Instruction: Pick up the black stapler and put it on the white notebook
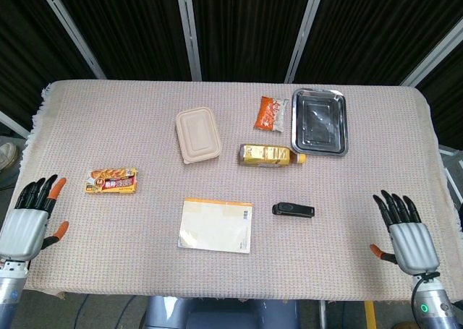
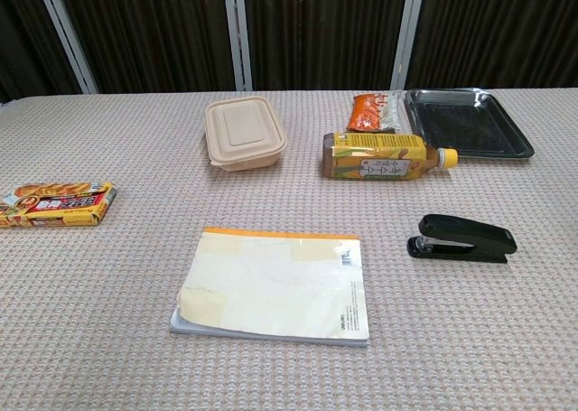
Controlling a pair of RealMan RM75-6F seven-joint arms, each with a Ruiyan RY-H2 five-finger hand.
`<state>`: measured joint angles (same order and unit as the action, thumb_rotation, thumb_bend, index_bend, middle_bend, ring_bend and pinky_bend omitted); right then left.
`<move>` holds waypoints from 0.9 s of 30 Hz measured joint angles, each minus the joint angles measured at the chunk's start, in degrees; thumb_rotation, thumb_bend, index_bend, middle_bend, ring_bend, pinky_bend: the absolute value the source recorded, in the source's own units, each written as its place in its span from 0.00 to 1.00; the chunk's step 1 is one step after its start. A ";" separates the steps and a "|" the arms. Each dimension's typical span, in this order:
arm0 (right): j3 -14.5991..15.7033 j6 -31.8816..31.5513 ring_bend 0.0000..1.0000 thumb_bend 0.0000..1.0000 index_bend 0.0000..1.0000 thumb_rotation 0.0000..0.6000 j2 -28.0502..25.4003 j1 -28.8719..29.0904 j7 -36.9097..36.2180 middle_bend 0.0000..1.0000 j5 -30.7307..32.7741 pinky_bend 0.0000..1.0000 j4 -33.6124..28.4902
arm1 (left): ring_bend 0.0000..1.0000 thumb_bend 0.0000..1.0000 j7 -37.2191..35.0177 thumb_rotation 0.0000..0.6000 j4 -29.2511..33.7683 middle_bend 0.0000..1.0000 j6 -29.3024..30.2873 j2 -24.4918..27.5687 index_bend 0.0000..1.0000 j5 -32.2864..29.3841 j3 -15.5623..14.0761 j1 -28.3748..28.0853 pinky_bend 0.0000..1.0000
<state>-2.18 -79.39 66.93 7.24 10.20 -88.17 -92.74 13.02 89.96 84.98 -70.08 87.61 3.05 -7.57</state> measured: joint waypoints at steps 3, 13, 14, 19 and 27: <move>-1.35 3.06 0.11 0.11 0.19 1.00 1.05 2.72 1.24 0.14 1.18 0.14 -0.33 | 0.00 0.31 1.59 1.00 -1.63 0.00 1.28 -1.41 0.00 -0.84 1.49 -0.18 0.08; -4.84 7.89 0.15 0.21 0.27 1.00 9.74 8.11 8.72 0.19 6.00 0.22 1.38 | 0.00 0.31 1.47 1.00 -5.47 0.00 -1.52 -4.14 0.00 -1.59 2.87 -3.16 0.08; -4.99 8.30 0.15 0.21 0.27 1.00 10.59 8.55 9.20 0.19 6.38 0.22 1.87 | 0.00 0.31 1.52 1.00 -5.59 0.00 -2.03 -4.21 0.00 -1.65 2.85 -3.40 0.08; -5.39 11.11 0.15 0.21 0.27 1.00 14.96 10.58 12.09 0.19 9.27 0.22 4.96 | 0.00 0.31 1.10 1.00 -6.06 0.00 -4.80 -3.97 0.00 -2.75 2.89 -4.77 0.08; -5.66 12.26 0.16 0.21 0.27 1.00 19.95 12.14 14.28 0.19 12.06 0.22 7.61 | 0.00 0.31 -0.11 1.00 -8.19 0.00 -7.70 -3.86 0.00 -4.24 3.37 -6.36 0.08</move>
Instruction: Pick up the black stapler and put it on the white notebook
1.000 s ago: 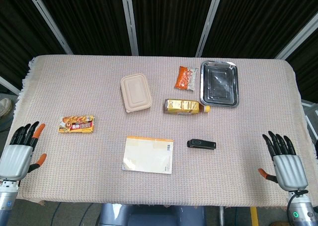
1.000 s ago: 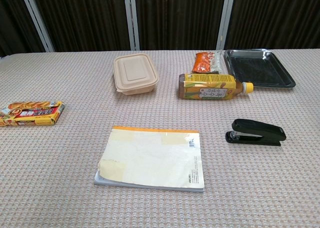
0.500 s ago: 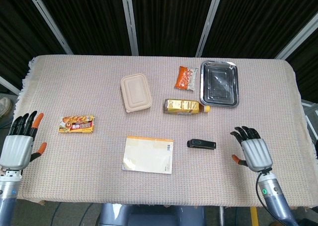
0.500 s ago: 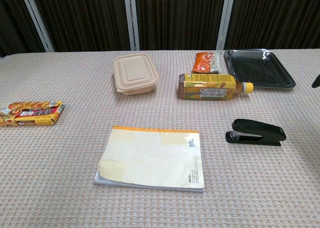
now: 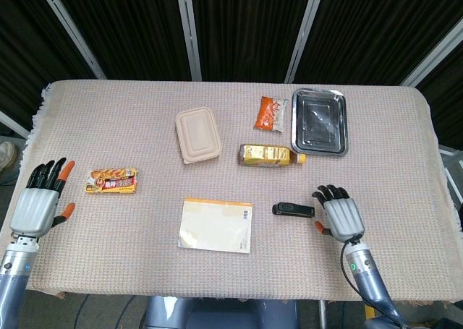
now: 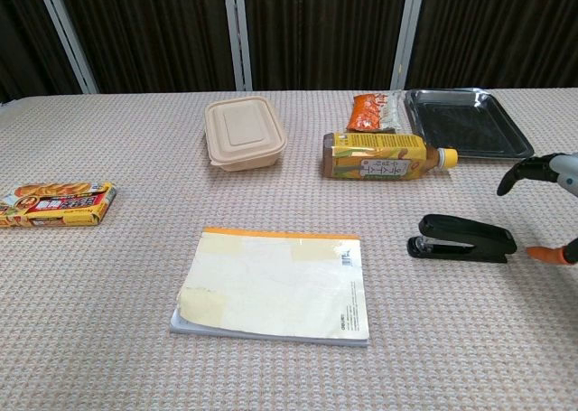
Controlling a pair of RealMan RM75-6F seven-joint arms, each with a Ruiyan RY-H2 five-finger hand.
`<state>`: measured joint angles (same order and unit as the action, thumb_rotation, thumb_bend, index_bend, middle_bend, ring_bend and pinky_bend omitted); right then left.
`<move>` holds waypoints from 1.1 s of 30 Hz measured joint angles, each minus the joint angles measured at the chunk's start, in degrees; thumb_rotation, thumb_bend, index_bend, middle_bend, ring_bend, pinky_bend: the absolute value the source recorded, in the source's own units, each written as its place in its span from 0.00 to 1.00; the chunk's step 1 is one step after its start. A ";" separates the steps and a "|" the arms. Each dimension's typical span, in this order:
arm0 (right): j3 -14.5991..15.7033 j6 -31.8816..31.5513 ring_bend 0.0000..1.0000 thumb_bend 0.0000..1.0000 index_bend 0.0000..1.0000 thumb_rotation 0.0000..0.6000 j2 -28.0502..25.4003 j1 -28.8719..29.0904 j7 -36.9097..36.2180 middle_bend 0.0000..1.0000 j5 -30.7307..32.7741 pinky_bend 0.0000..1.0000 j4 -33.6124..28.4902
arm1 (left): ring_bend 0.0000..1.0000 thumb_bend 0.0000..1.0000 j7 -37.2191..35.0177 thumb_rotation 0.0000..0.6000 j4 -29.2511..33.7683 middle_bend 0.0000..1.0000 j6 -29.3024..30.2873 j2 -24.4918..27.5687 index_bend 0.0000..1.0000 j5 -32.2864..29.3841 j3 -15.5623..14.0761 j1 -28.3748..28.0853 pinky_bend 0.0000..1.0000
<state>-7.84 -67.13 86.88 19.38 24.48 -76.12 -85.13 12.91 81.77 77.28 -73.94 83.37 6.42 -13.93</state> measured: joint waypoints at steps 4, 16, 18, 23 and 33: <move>-0.21 -0.36 0.16 0.21 0.27 1.00 1.88 0.54 1.66 0.19 0.80 0.22 0.32 | 0.00 0.31 -0.98 1.00 -1.03 0.00 -1.32 -0.10 0.00 -0.95 0.21 -0.81 0.08; -0.44 0.48 0.16 0.21 0.27 1.00 6.85 2.49 3.72 0.19 3.37 0.22 1.76 | 0.00 0.31 -2.70 1.00 -1.45 0.00 -2.37 0.45 0.00 -0.96 -0.55 -1.53 0.08; -0.47 1.00 0.16 0.22 0.27 1.00 7.62 2.99 4.13 0.19 3.87 0.22 2.19 | 0.00 0.31 -3.08 1.00 -1.47 0.00 -2.35 0.56 0.00 -0.93 -0.65 -1.54 0.08; -0.60 1.95 0.22 0.27 0.34 1.00 9.15 4.28 4.96 0.22 4.53 0.31 3.23 | 0.00 0.31 -3.76 1.00 -1.56 0.00 -2.34 0.86 0.00 -1.04 -0.90 -1.53 0.08; -1.01 2.65 0.45 0.38 0.55 1.00 11.02 6.15 2.23 0.40 3.45 0.56 6.88 | 0.00 0.32 -4.49 1.00 -1.73 0.00 -1.79 1.00 0.00 -0.79 -1.25 -1.50 0.08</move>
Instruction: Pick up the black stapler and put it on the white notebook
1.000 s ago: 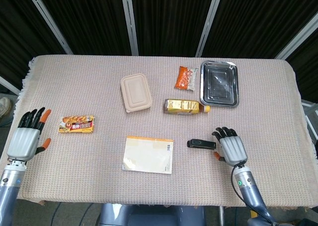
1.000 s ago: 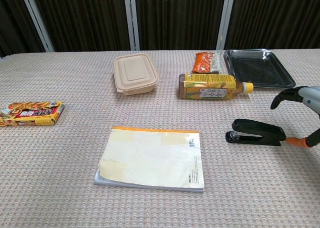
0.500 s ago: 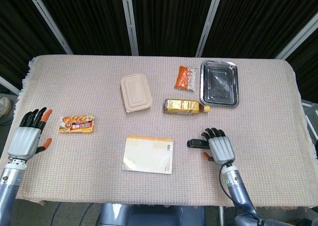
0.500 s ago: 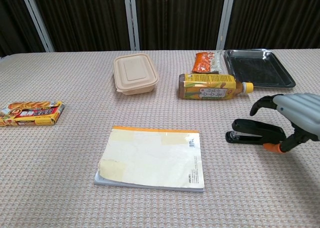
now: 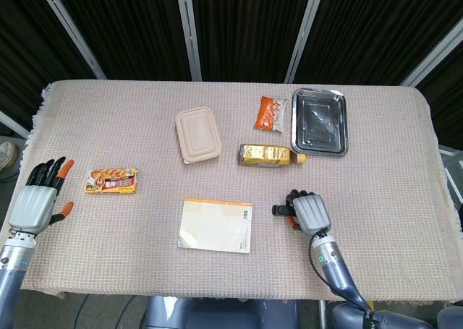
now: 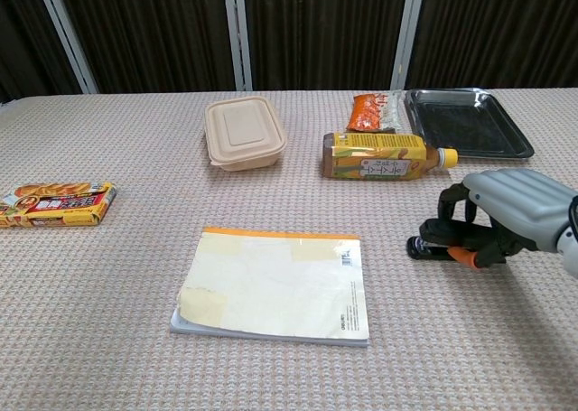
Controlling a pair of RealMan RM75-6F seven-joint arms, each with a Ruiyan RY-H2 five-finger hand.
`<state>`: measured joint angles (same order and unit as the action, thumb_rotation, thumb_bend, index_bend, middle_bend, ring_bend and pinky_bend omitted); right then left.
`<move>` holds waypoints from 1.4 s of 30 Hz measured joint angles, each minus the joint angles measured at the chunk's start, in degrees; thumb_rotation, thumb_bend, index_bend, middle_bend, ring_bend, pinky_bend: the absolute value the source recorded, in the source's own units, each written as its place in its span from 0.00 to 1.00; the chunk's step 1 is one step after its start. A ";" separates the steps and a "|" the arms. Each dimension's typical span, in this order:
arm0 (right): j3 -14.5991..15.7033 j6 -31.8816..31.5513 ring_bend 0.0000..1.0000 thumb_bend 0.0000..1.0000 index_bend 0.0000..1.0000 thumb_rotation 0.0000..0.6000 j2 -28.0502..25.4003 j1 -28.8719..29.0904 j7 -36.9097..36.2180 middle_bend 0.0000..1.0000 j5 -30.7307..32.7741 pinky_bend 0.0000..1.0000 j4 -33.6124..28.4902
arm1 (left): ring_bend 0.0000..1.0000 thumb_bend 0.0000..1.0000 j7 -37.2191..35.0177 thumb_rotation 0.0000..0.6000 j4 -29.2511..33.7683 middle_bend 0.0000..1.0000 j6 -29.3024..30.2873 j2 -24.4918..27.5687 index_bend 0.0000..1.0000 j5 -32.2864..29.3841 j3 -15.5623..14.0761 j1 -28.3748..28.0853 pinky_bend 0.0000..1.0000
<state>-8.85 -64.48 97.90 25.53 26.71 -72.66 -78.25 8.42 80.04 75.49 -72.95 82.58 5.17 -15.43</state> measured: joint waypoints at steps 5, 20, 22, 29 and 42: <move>0.02 -0.04 0.54 0.42 0.64 1.00 0.69 0.67 -1.09 0.47 -0.66 0.65 1.60 | 0.00 0.33 0.11 1.00 -0.08 0.00 -0.68 0.09 0.00 -0.56 -0.20 -0.10 0.08; 1.23 -3.99 0.62 0.45 0.67 1.00 0.43 0.31 3.27 0.50 -2.74 0.72 -1.77 | 0.00 0.33 0.23 1.00 0.75 0.00 0.25 0.44 0.00 0.16 -0.75 -0.05 0.08; 1.40 -4.56 0.62 0.45 0.67 1.00 0.54 0.28 5.10 0.50 -2.85 0.72 -3.36 | 0.00 0.33 0.20 1.00 0.80 0.00 0.45 0.52 0.00 0.17 -0.73 -0.01 0.08; 1.77 -6.17 0.62 0.45 0.67 1.00 2.80 0.71 11.78 0.50 -3.15 0.72 -7.84 | 0.00 0.33 0.52 1.00 -0.44 0.00 -0.48 -0.19 0.00 -0.75 -0.24 -0.67 0.08; 0.87 -4.95 0.62 0.45 0.67 1.00 11.56 3.83 19.83 0.50 -0.60 0.72 -11.65 | 0.00 0.33 -1.59 1.00 -2.65 0.00 -2.71 -0.71 0.00 -2.83 0.52 -1.64 0.08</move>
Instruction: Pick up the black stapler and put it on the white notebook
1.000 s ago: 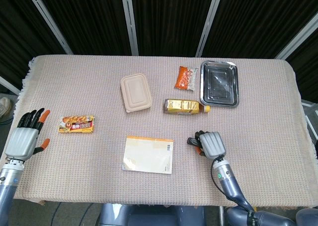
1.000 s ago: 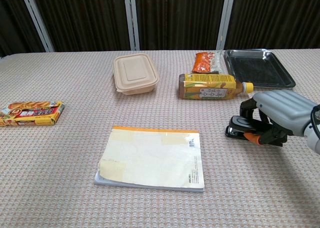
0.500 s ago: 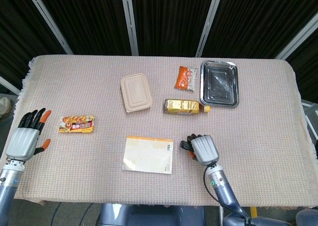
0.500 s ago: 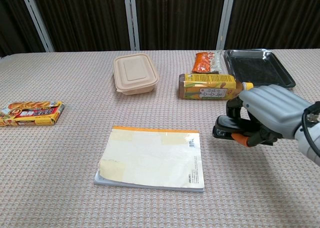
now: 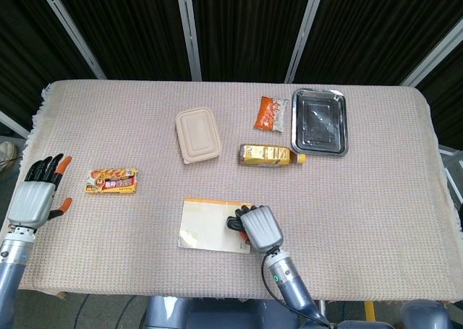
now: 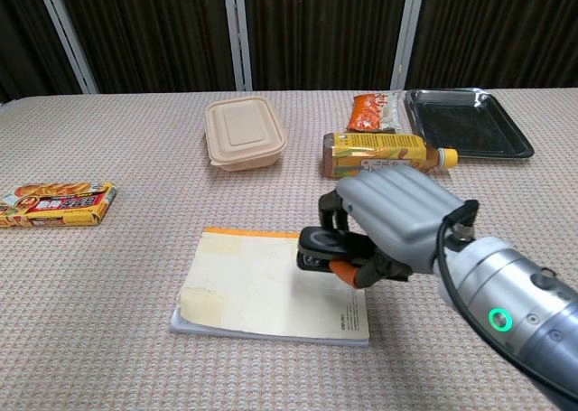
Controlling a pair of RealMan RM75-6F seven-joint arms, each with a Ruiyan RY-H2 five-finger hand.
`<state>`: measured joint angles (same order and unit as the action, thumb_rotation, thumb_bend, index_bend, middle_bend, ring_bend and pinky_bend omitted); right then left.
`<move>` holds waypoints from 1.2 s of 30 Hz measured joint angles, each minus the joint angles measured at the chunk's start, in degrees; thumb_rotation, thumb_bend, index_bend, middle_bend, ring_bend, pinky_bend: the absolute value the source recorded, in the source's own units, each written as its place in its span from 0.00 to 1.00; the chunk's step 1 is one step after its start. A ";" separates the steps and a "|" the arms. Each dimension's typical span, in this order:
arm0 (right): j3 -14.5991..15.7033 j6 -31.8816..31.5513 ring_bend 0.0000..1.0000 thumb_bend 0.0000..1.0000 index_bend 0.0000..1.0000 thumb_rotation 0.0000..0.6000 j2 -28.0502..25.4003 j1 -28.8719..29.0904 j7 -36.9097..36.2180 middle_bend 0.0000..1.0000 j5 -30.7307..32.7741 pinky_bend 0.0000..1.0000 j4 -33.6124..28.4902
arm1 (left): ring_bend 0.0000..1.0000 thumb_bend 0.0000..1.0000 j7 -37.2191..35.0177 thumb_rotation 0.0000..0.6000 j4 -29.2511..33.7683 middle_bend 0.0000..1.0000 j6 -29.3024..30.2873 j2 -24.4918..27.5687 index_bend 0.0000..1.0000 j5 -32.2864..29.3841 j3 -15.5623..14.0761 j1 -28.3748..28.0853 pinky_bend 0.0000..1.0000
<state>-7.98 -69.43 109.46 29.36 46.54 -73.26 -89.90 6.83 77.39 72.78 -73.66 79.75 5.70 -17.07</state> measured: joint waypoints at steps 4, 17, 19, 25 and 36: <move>-0.66 1.71 0.62 0.45 0.67 1.00 2.99 1.65 1.27 0.50 1.26 0.72 0.86 | 0.00 0.33 -0.29 1.00 -0.83 0.00 -1.07 -0.34 0.00 -0.58 0.07 -0.45 0.08; -4.55 6.03 0.62 0.45 0.67 1.00 11.05 7.86 4.51 0.50 5.96 0.72 6.75 | 0.00 0.33 -1.58 1.00 -2.00 0.00 -1.28 -0.40 0.00 -1.27 0.12 -0.60 0.08; -4.96 6.38 0.62 0.45 0.67 1.00 11.58 8.49 4.39 0.50 6.40 0.72 7.37 | 0.00 0.33 -1.79 1.00 -1.99 0.00 -1.14 -0.36 0.00 -1.22 0.12 -0.57 0.08; -4.76 6.29 0.54 0.41 0.44 1.00 11.93 9.02 4.14 0.40 6.65 0.69 8.52 | 0.00 0.33 -2.16 1.00 -2.00 0.00 -1.04 -0.22 0.00 -1.22 -0.02 -0.45 0.08; -3.63 5.81 0.17 0.31 0.00 1.00 9.35 8.26 2.80 0.00 7.60 0.41 4.68 | 0.00 0.33 -1.65 1.00 -1.42 0.00 -0.60 -0.20 0.00 -0.84 -0.37 -0.34 0.08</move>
<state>-11.61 -63.61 118.81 37.63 49.34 -65.66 -85.22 5.17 75.97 72.18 -73.86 78.91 5.33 -17.42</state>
